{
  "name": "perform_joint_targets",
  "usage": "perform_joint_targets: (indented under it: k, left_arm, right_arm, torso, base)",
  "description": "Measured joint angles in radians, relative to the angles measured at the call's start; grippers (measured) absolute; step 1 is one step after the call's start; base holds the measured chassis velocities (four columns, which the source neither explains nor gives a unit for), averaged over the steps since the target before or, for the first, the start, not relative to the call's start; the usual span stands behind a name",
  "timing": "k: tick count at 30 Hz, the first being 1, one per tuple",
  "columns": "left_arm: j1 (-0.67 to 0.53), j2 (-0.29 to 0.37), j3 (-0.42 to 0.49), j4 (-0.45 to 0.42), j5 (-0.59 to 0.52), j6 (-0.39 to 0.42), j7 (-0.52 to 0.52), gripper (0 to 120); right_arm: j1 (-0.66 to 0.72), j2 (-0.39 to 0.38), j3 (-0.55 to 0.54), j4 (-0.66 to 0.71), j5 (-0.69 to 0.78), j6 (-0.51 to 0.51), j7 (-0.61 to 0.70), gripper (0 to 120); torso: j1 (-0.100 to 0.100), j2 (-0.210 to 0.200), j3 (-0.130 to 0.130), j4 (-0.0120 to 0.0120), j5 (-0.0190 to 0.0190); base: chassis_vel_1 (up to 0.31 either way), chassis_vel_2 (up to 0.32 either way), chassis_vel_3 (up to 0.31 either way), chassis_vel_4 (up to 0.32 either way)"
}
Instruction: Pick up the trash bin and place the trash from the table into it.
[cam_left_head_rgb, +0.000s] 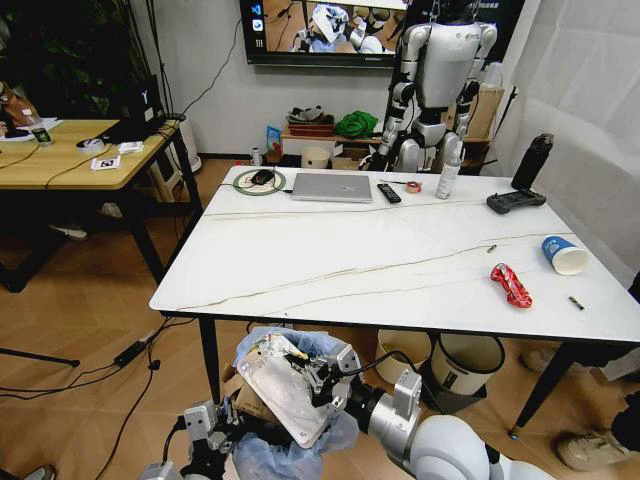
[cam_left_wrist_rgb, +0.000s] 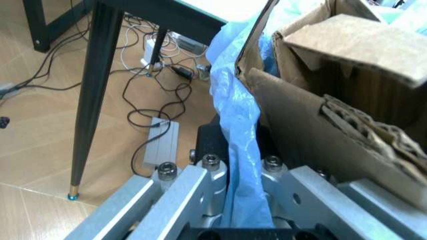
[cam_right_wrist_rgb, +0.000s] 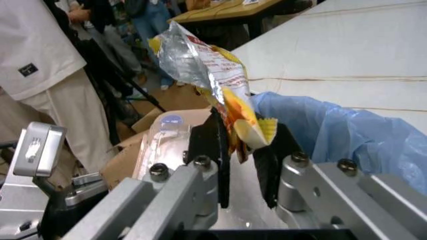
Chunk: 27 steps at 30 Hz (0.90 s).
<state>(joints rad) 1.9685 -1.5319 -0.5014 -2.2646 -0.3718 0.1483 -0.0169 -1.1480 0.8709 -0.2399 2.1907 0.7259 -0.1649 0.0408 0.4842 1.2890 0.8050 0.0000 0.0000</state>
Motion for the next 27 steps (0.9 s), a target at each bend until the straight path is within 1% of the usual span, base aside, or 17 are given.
perform_joint_targets:
  k: [3,4,9,13,14,15,18,21,22,27]
  left_arm:
    - [0.0,0.002,-0.004,-0.003,-0.003,0.0,0.0,0]
    - [0.0,0.002,-0.004,-0.003,-0.003,0.0,0.0,0]
    - [-0.004,0.004,-0.009,-0.006,-0.009,0.0,-0.002,0]
    - [-0.006,0.004,-0.012,-0.007,-0.014,0.0,-0.003,0]
    - [-0.006,0.005,-0.013,-0.007,-0.017,0.0,-0.003,0]
    - [-0.006,0.005,-0.013,-0.007,-0.017,0.0,-0.003,0]
    - [-0.008,0.006,-0.016,-0.007,-0.019,0.001,-0.004,0]
    - [-0.011,0.005,-0.017,-0.007,-0.021,0.002,-0.004,0]
    - [-0.011,0.005,-0.017,-0.007,-0.021,0.002,-0.004,0]
    - [-0.013,0.006,-0.021,-0.004,-0.022,0.002,-0.005,0]
  right_arm:
    - [-0.02,-0.004,0.004,-0.002,-0.021,0.002,-0.001,26]
    - [-0.02,-0.004,0.004,-0.002,-0.021,0.002,-0.001,26]
    - [-0.051,-0.022,0.03,0.004,-0.036,0.004,0.0,36]
    - [-0.065,-0.023,0.033,0.005,-0.046,0.005,0.0,39]
    - [-0.068,-0.025,0.035,0.007,-0.048,0.006,0.0,45]
    - [-0.068,-0.025,0.035,0.007,-0.048,0.006,0.0,45]
    - [-0.071,-0.028,0.039,0.014,-0.049,0.006,0.001,54]
    - [-0.073,-0.031,0.042,0.023,-0.049,0.006,0.002,68]
    - [-0.073,-0.031,0.042,0.023,-0.049,0.006,0.002,68]
    - [-0.096,-0.04,0.073,0.053,-0.048,0.005,0.002,90]
  torso:
    - [0.0,0.0,0.0,-0.0001,0.0]
    - [0.0,0.0,0.0,-0.0001,0.0]
    - [0.0,0.0,0.0,-0.0001,0.0001]
    - [0.0,0.0,0.0,-0.0001,0.0001]
    - [0.0,0.0,0.0,-0.0001,0.0001]
    - [0.0,0.0,0.0,-0.0001,0.0001]
    - [0.0,0.0,0.0,-0.0001,0.0]
    - [0.0,0.0,0.0,0.0,0.0001]
    - [0.0,0.0,0.0,0.0,0.0001]
    - [0.0,0.0,0.0,0.0,0.0001]
  base:
    - [0.0,0.0,0.0,0.0]
    - [0.0,0.0,0.0,0.0]
    - [0.0,0.0,0.0,0.0]
    - [0.0,0.0,0.0,0.0]
    - [0.0,0.0,0.0,0.0]
    - [0.0,0.0,0.0,0.0]
    - [0.0,0.0,0.0,0.0]
    - [0.0,0.0,0.0,0.0]
    - [0.0,0.0,0.0,0.0]
    - [0.0,0.0,0.0,0.0]
